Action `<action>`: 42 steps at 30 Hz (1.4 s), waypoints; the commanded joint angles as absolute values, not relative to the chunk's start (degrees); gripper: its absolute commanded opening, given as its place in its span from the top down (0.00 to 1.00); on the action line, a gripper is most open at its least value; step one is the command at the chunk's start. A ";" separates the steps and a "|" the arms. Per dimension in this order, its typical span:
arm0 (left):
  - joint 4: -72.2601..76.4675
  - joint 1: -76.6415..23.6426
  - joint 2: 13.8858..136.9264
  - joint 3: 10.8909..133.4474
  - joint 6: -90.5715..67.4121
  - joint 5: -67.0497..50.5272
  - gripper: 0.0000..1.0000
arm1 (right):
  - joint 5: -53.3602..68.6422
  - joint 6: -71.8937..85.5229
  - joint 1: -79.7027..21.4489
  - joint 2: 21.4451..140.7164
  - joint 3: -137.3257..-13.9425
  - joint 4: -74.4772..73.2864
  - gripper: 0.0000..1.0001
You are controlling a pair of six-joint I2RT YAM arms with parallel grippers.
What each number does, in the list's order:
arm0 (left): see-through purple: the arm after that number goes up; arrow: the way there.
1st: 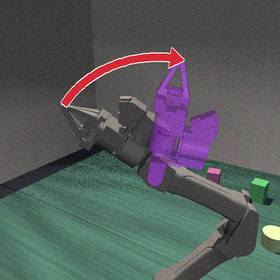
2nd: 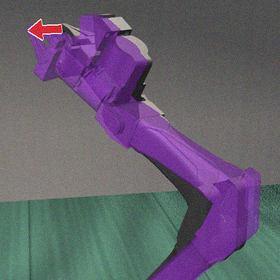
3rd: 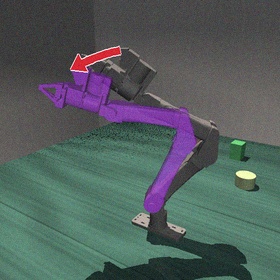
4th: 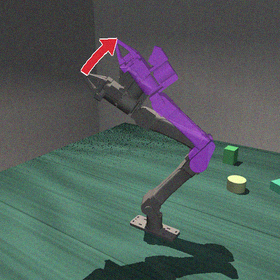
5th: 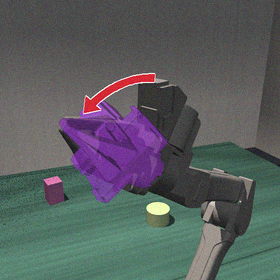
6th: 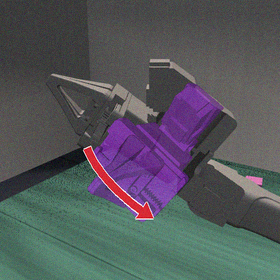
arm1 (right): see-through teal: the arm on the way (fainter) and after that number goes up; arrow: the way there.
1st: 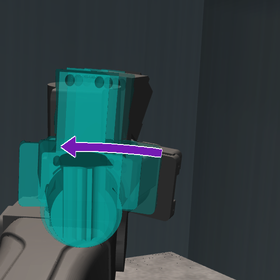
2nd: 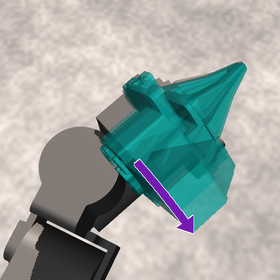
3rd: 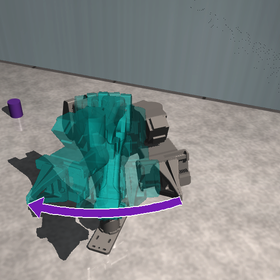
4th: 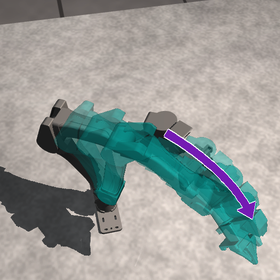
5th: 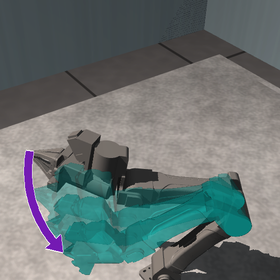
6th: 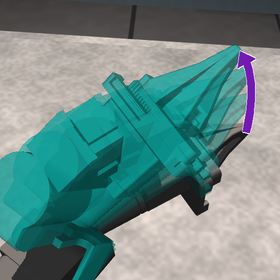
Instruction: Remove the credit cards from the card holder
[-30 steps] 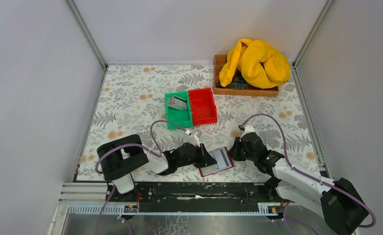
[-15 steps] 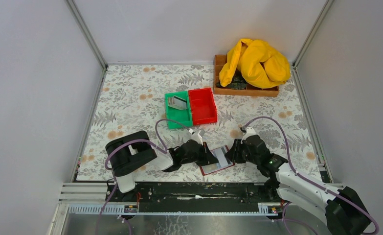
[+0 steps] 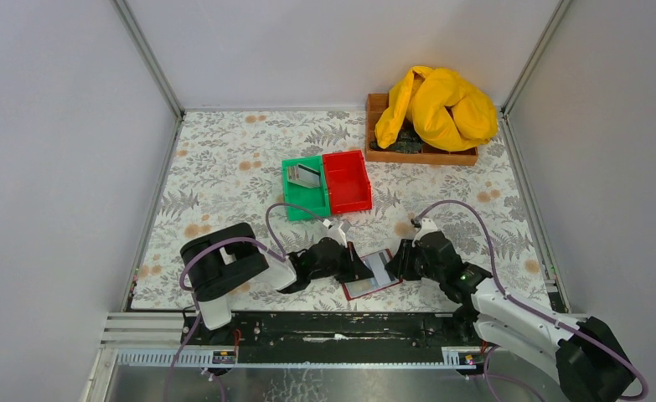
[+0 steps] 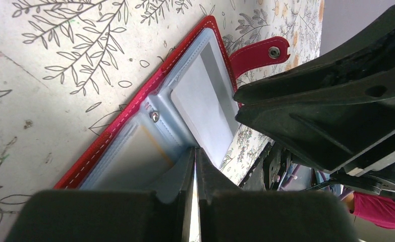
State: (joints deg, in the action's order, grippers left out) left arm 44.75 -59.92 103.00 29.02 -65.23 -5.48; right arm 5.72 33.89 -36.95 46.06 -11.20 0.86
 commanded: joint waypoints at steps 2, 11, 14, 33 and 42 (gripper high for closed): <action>42.02 -59.25 102.98 28.15 -63.65 -5.00 0.90 | 5.63 33.15 -36.65 47.46 -10.63 3.46 0.63; 43.36 -59.02 103.65 27.82 -63.94 -5.70 0.91 | 6.82 32.90 -36.65 50.75 -10.70 5.12 0.61; 44.07 -58.93 103.80 27.65 -64.16 -5.88 0.91 | 5.31 32.88 -36.65 49.81 -10.92 3.95 0.61; 46.28 -58.52 104.77 26.72 -64.85 -6.92 0.91 | 5.26 32.71 -36.65 48.19 -10.93 3.71 0.62; 46.23 -58.35 105.65 28.32 -64.70 -7.99 0.91 | 9.93 32.65 -36.65 49.61 -10.10 6.99 0.85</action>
